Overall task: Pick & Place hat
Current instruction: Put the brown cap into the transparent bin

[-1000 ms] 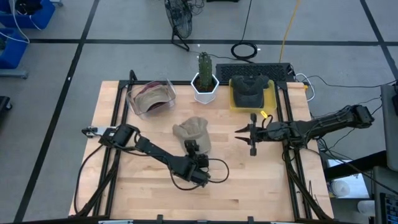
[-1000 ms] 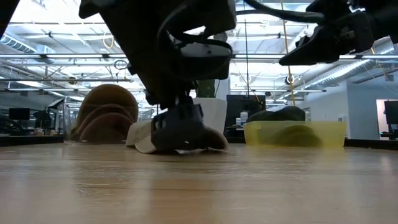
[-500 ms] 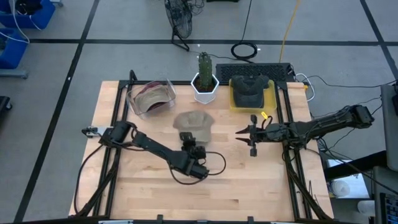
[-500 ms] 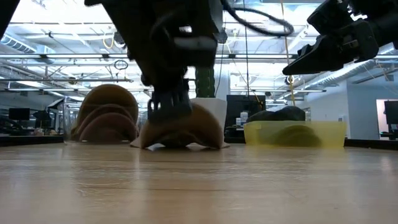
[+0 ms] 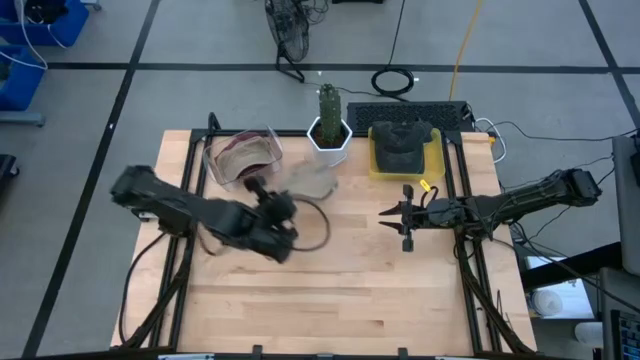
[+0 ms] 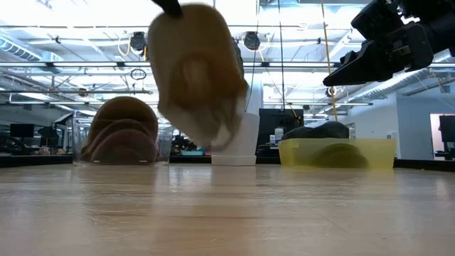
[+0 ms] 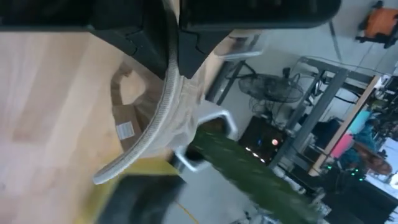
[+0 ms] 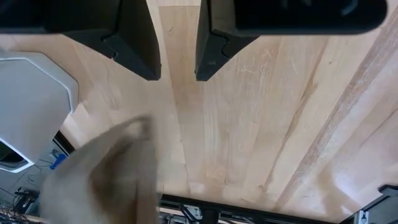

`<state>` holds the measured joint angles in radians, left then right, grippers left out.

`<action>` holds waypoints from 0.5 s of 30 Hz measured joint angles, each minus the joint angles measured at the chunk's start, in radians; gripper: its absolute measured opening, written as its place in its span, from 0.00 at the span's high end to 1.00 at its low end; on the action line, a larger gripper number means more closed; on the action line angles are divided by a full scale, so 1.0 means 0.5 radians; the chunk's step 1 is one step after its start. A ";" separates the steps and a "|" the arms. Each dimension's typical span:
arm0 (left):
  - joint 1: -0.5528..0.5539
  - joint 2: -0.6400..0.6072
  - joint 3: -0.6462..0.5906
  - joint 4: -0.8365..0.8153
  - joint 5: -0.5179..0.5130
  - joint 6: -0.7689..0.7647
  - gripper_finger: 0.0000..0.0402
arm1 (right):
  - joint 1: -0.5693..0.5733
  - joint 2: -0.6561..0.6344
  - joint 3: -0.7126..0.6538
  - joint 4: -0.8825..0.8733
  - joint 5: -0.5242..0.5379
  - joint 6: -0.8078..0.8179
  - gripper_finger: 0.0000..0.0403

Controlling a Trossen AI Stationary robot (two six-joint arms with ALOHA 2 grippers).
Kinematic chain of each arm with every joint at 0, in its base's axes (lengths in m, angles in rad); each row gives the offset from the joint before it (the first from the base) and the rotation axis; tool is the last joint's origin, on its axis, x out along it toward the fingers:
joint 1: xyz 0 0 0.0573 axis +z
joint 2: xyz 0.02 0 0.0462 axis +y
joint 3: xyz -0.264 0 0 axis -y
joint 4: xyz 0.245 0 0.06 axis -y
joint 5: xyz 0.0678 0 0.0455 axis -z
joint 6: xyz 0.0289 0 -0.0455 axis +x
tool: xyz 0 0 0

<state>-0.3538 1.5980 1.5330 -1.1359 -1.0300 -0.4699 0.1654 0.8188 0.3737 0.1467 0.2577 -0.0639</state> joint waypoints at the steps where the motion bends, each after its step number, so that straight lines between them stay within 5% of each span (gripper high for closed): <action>1: 0.000 -0.067 0.000 -0.017 -0.012 0.005 0.97 | 0.000 0.000 0.000 0.000 0.000 0.000 0.78; 15: 0.000 -0.538 0.007 -0.230 -0.016 0.202 0.97 | 0.001 0.000 0.000 -0.002 -0.001 -0.003 0.78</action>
<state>-0.3538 1.3288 1.5363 -1.2509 -1.0383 -0.3687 0.1658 0.8188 0.3737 0.1459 0.2573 -0.0654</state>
